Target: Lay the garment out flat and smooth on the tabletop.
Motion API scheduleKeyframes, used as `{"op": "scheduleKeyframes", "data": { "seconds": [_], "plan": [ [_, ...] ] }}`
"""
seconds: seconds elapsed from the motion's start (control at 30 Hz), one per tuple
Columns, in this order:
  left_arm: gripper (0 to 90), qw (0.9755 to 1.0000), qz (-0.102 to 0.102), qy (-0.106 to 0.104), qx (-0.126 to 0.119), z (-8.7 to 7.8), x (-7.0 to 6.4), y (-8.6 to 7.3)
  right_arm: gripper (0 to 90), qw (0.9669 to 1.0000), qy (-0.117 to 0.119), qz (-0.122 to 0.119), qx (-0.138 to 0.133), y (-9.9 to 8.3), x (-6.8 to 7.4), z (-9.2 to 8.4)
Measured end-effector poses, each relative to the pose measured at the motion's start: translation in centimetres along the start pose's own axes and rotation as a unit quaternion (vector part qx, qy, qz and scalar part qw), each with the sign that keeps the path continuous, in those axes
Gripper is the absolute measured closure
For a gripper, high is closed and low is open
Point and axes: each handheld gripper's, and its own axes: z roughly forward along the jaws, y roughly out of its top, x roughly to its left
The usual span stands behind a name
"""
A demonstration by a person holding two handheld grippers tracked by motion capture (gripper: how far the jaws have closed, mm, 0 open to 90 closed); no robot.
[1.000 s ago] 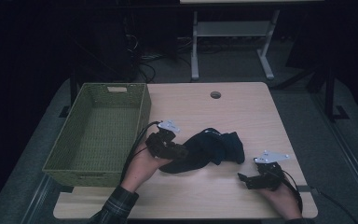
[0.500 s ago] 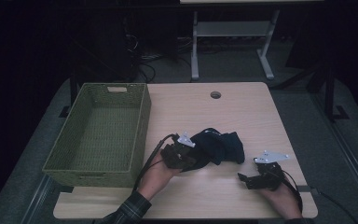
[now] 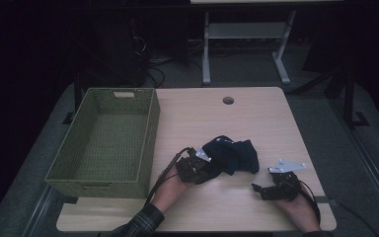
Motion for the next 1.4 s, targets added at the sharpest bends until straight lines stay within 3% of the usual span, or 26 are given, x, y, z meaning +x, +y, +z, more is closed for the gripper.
{"op": "scheduleKeyframes", "data": {
  "seconds": [0.07,0.3,0.37,0.53,0.57,0.73,0.9,1.07,1.23,1.4],
  "plan": [
    [89.8,1.0000,-0.001,-0.001,-0.002,0.1,0.0,-0.1,15.1,1.0000,0.002,-0.005,0.007,0.3,0.1,-0.2],
    [89.9,1.0000,0.002,-0.004,-0.001,0.2,0.1,-0.1,16.8,0.9997,0.011,-0.016,-0.013,1.3,0.2,-1.4],
    [89.9,1.0000,0.000,-0.003,-0.002,0.2,0.0,-0.1,21.0,0.9991,0.026,-0.011,-0.031,1.8,-0.1,-2.4],
    [90.0,1.0000,-0.003,-0.007,-0.001,0.2,0.1,-0.1,25.6,0.9976,0.053,-0.019,-0.041,2.7,-0.6,-3.1],
    [90.0,0.9999,-0.006,-0.012,-0.003,0.2,0.3,-0.2,28.7,0.9973,0.056,-0.031,-0.036,3.2,-0.5,-3.0],
    [90.0,0.9999,-0.006,-0.011,-0.002,0.3,0.2,-0.1,36.6,0.9961,0.071,-0.043,-0.031,3.6,-0.4,-2.3],
    [90.0,0.9999,-0.008,-0.009,0.001,0.3,0.2,-0.1,53.1,0.9945,0.087,-0.051,-0.029,4.1,-0.7,-1.7],
    [90.0,0.9999,-0.011,-0.012,0.003,0.3,0.2,-0.1,79.0,0.9925,0.105,-0.057,-0.026,4.8,-1.0,-1.1],
    [90.0,0.9998,-0.011,-0.014,0.001,0.3,0.3,-0.1,81.0,0.9914,0.112,-0.056,-0.039,5.2,-1.1,-1.5],
    [90.0,0.9998,-0.011,-0.015,0.003,0.3,0.4,-0.1,81.3,0.9910,0.122,-0.044,-0.034,5.9,-1.3,-2.1]
  ]
}}
